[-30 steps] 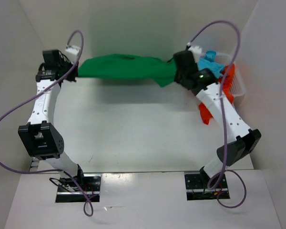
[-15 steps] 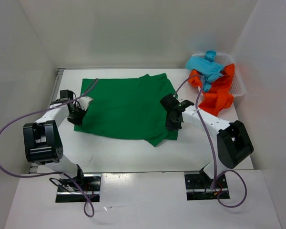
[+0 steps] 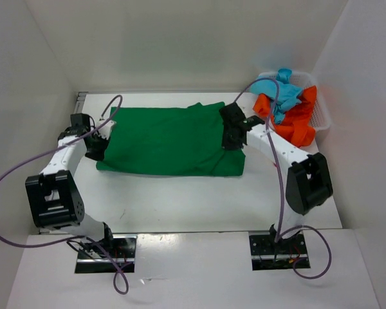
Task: Fold and stack the t-shirts
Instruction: Fold the flattened tshirt in 1/3 of the way
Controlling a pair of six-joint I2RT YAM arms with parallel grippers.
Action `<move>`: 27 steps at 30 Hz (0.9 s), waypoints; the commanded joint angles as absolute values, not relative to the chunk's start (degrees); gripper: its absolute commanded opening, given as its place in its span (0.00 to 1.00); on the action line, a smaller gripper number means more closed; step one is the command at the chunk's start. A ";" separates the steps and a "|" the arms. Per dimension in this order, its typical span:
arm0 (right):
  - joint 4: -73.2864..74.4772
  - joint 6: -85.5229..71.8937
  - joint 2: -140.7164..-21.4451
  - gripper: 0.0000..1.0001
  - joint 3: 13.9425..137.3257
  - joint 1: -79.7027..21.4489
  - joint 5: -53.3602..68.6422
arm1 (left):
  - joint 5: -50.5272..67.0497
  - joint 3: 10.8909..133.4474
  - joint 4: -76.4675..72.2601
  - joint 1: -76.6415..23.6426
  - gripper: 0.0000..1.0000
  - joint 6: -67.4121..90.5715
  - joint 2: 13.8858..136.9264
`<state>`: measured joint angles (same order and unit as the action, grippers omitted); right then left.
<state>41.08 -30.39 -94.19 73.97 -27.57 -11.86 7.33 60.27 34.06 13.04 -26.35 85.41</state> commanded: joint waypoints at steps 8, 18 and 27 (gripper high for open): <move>34.45 -17.59 -113.28 0.00 96.13 -21.71 -12.48 | 7.83 76.54 29.53 13.45 0.00 -17.32 104.92; 35.68 -16.26 -121.11 0.17 104.23 -19.95 -10.90 | 6.77 80.33 28.39 13.45 0.12 -17.31 109.86; 38.86 -20.82 -110.42 0.94 97.71 -14.87 -12.32 | 5.52 83.06 32.95 18.62 0.84 -14.77 107.85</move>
